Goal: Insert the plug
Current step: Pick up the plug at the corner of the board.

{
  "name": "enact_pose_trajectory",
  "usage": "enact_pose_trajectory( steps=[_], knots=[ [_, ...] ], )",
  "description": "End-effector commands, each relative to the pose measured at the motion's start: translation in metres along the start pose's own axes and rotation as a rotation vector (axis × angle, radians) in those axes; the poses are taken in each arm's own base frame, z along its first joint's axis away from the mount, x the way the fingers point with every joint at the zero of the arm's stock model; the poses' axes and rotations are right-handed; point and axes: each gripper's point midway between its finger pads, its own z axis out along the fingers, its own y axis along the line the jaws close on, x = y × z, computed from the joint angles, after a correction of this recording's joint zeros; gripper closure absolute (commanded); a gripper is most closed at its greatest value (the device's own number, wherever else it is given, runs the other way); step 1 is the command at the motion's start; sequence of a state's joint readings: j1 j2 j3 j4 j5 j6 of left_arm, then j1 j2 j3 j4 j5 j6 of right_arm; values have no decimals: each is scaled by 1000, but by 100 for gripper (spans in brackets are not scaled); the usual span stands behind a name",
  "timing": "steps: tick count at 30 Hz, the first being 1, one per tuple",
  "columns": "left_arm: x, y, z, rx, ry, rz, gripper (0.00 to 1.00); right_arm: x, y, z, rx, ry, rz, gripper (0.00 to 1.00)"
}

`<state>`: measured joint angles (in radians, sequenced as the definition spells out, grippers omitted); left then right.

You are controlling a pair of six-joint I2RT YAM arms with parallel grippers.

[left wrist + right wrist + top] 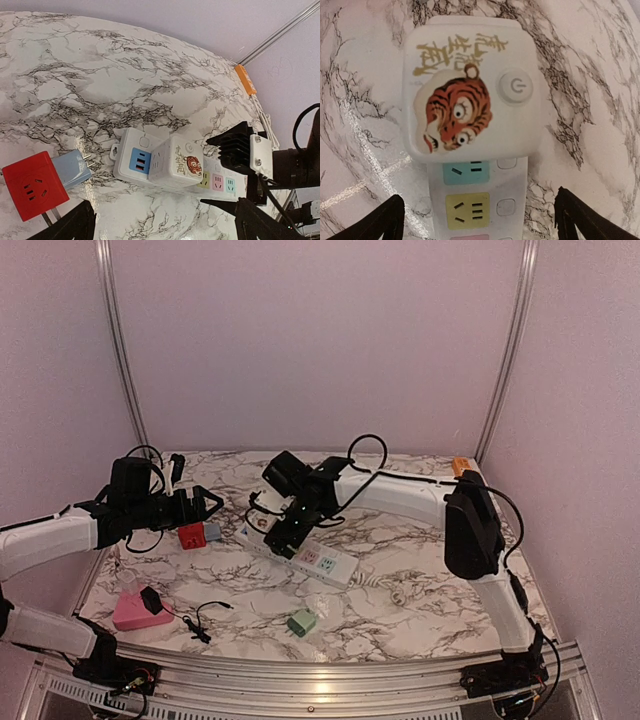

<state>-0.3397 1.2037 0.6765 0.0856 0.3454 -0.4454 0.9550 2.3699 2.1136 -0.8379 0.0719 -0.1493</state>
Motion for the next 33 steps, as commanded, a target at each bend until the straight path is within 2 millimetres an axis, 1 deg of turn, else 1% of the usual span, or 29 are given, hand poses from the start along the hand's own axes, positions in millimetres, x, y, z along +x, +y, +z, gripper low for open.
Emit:
enact_pose_trajectory(
  steps=[1, 3, 5, 7, 9, 11, 13, 14, 15, 19, 21, 24, 29, 33],
  knots=[
    [-4, 7, 3, -35, -8, 7, 1, -29, -31, -67, 193, -140, 37, 2],
    [-4, 10, 3, -56, -3, 6, 1, -27, -44, -88, 335, -170, 56, 2],
    [-4, 15, 3, -85, 0, 4, 1, -17, -56, -100, 436, -210, 115, 1],
    [-5, 19, 2, -110, 0, 2, 1, 0, -60, -99, 443, -213, 150, 2],
    [-6, 26, 0, -159, 6, -6, 1, 14, -58, -95, 393, -196, 179, 1],
    [-4, 36, -3, -224, 21, -13, 1, 21, -58, -100, 353, -208, 241, 1],
    [-3, 45, -5, -281, 30, -21, 1, 26, -60, -110, 348, -241, 268, 2],
    [-2, 50, -5, -306, 37, -27, 1, 24, -62, -118, 352, -279, 280, 2],
    [0, 54, -6, -328, 43, -37, 1, 28, -66, -124, 364, -298, 290, 2],
    [11, 68, -4, -385, 73, -86, 1, 31, -87, -156, 445, -371, 342, 3],
    [15, 74, -3, -407, 83, -114, 1, 35, -99, -170, 496, -385, 364, 3],
    [20, 82, 2, -428, 107, -138, 1, 44, -111, -189, 552, -398, 387, 3],
    [27, 95, 6, -469, 145, -166, 1, 63, -128, -209, 615, -417, 431, 2],
    [31, 106, 9, -502, 158, -186, 1, 70, -131, -214, 627, -435, 442, 3]
  ],
)
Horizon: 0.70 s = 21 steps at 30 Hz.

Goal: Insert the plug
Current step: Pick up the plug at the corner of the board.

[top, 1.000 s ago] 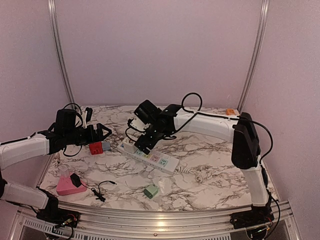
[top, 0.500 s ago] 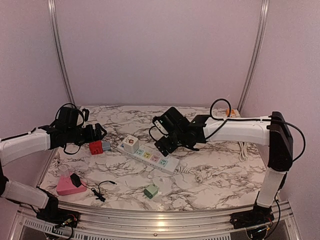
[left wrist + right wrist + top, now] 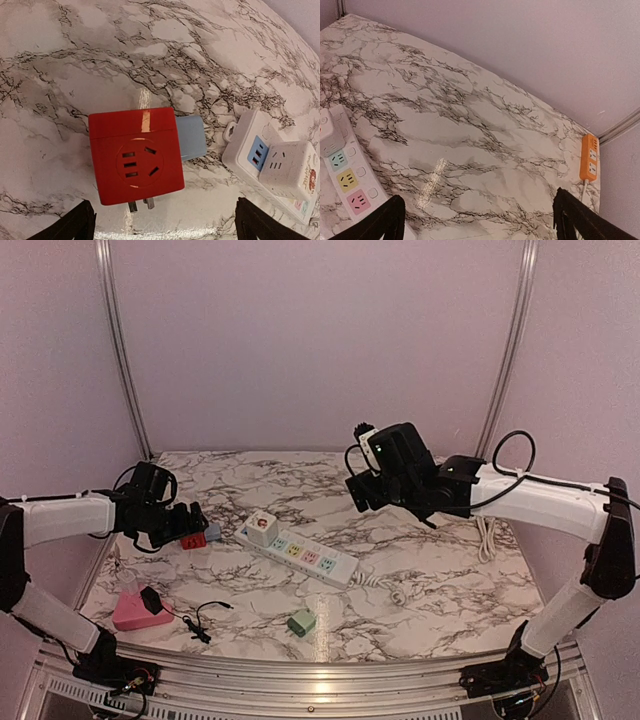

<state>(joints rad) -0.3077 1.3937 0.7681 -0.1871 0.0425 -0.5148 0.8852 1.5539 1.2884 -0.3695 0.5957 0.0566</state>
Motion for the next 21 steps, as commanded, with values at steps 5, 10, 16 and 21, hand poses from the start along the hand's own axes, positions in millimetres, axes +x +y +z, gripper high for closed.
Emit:
enact_pose_trajectory(
  steps=[5, 10, 16, 21],
  knots=[
    [-6, 15, 12, -74, 22, -37, 3, 5, -9, 3, 38, -10, 33, 3],
    [0, 19, 20, -88, 50, -44, 9, 17, -5, 10, 40, 25, 24, 3],
    [1, 27, 27, -105, 55, -56, 20, 22, -4, 11, 38, 40, 24, 3],
    [3, 32, 33, -118, 67, -63, 27, 24, -2, 13, 38, 46, 21, 3]
  ],
)
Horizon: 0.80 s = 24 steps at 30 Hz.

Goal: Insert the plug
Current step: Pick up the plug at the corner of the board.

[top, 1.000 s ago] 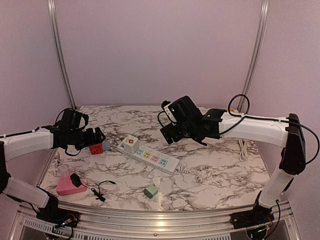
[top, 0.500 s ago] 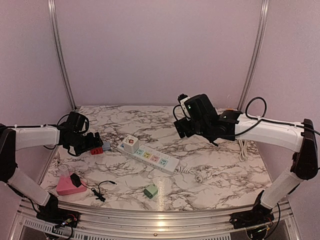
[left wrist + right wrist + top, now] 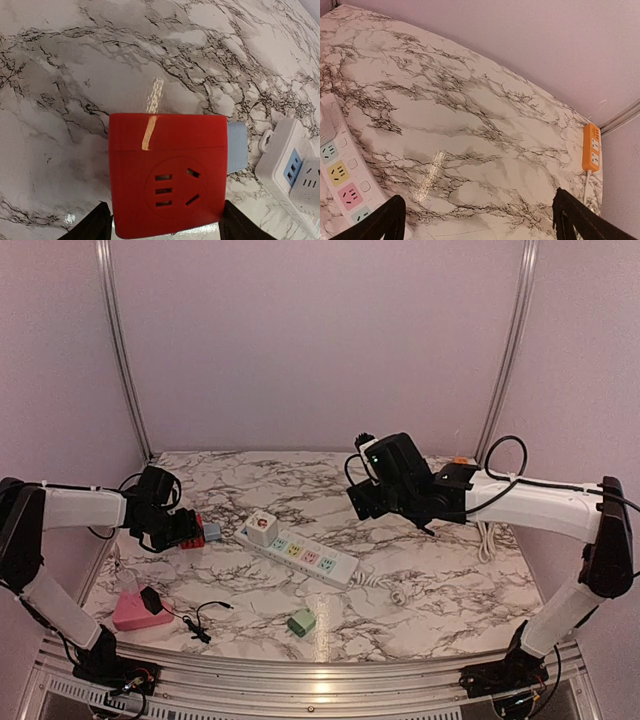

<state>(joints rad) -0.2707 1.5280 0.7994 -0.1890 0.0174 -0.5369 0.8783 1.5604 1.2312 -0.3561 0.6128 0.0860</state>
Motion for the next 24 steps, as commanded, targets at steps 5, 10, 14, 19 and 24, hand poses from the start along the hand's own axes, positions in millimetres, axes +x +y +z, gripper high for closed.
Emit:
enact_pose_trajectory(
  steps=[5, 10, 14, 19, 24],
  knots=[
    [-3, 9, 9, -30, 10, -15, 48, 1, 2, 6, 6, 9, 17, 3],
    [-5, 11, 4, -26, -1, -22, 73, 4, 6, 9, -5, 19, 9, 3],
    [-11, 6, -5, -9, -20, -26, 88, 4, 8, 11, -10, 28, 0, 3],
    [-24, -9, -26, 57, -65, -7, 93, 0, 18, 10, -66, 22, -13, 3],
    [-41, -27, -56, 137, -131, 28, 95, -4, 38, 6, -189, 2, -29, 4]
  ],
)
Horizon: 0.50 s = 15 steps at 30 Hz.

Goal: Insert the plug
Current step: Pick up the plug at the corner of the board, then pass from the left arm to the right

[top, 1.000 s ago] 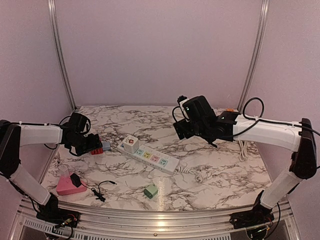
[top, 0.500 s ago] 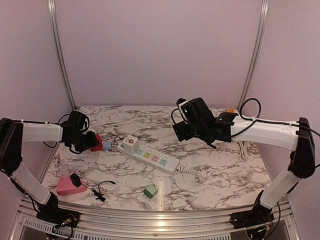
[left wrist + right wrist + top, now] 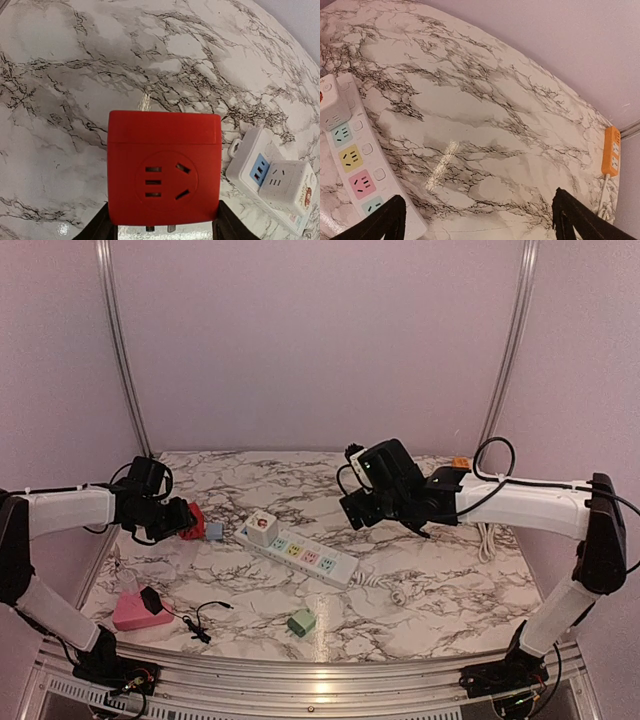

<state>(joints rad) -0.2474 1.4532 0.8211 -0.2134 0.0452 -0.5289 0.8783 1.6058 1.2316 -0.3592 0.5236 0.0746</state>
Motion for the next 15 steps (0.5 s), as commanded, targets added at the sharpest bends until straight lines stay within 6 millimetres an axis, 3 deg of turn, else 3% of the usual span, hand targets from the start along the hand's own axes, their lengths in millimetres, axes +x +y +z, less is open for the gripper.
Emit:
enact_pose_trajectory(
  steps=[1, 4, 10, 15],
  knots=[
    [-27, -25, -36, 104, -92, 46, 95, -21, 21, -7, -134, -58, -1, 4],
    [-36, -41, -56, 171, -132, 87, 96, -31, 38, -16, -255, -109, -19, 3],
    [-47, -77, -91, 344, -188, 176, 97, -56, 76, -53, -540, -250, -70, 1],
    [-48, -104, -110, 479, -220, 221, 97, -64, 84, -63, -605, -287, -78, 2]
  ],
)
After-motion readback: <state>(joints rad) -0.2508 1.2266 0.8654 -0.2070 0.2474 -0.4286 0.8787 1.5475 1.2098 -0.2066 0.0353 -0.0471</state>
